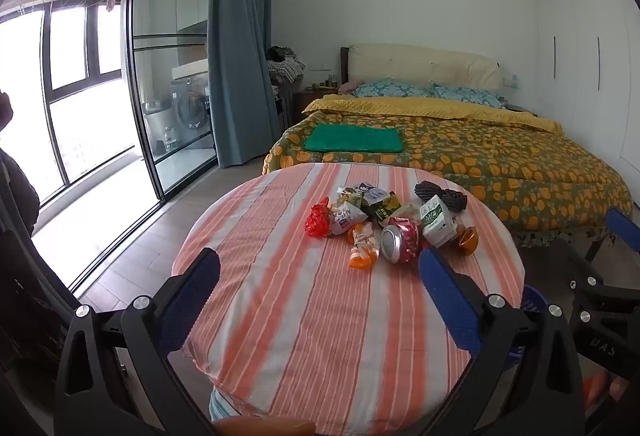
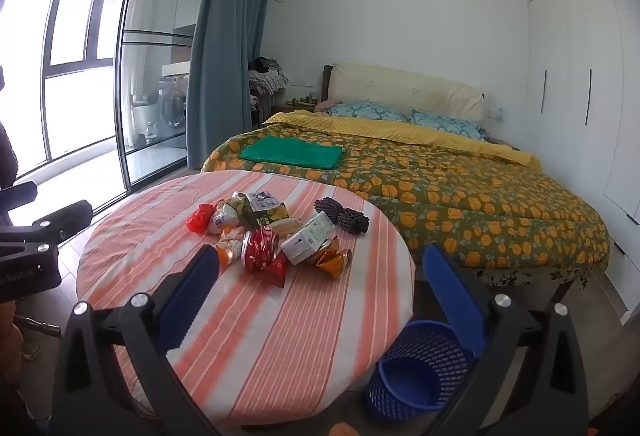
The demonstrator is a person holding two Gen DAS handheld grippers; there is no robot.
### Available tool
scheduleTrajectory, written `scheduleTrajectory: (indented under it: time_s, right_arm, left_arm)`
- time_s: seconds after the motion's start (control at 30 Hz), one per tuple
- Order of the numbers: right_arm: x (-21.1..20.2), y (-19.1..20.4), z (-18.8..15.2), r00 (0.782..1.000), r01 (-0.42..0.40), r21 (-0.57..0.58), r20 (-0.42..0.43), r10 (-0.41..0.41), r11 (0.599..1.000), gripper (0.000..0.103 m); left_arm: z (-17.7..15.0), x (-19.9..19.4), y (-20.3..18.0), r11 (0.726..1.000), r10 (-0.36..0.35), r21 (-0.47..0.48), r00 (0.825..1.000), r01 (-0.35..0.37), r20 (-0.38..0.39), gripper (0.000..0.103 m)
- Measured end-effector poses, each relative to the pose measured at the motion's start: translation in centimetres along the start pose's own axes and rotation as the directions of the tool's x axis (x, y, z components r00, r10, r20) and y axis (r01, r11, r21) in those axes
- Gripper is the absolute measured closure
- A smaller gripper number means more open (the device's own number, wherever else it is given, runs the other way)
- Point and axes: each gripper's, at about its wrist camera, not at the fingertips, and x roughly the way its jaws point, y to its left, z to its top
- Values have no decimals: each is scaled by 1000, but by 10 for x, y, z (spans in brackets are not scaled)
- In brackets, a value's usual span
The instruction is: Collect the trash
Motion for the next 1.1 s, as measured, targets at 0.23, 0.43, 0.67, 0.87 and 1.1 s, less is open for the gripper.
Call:
scheduleTrajectory:
  time_s: [0.23,0.43,0.67,0.87,1.1]
  right_arm:
    - [0,1,-1,1000,-3,-1,-7,3,1000,5]
    - [0,2,-2,1000,2,4,-5,-2,1000,5]
    - [4,-2,-5,1000,7,5,-5,-7,1000,5]
    - [4,-4,-5,1000,8,6,-4,-8,1000,5]
    - [4,-6,-5,1000,9,7,-2,-9,1000,5]
  left_arm:
    - [-5,-3,-1,1000,8,0,1000,-8,-3,4]
    - [-9,6,4,1000,7,3,1000,-7,-12,4]
    - [-7,6,-3,1000,11,15,1000,-11,-13,4]
    - [-9,6,-4,1000,13,18,1000,-13,-15,4]
    - [-10,6,-4,1000,15,19,1000,-14,-15,4]
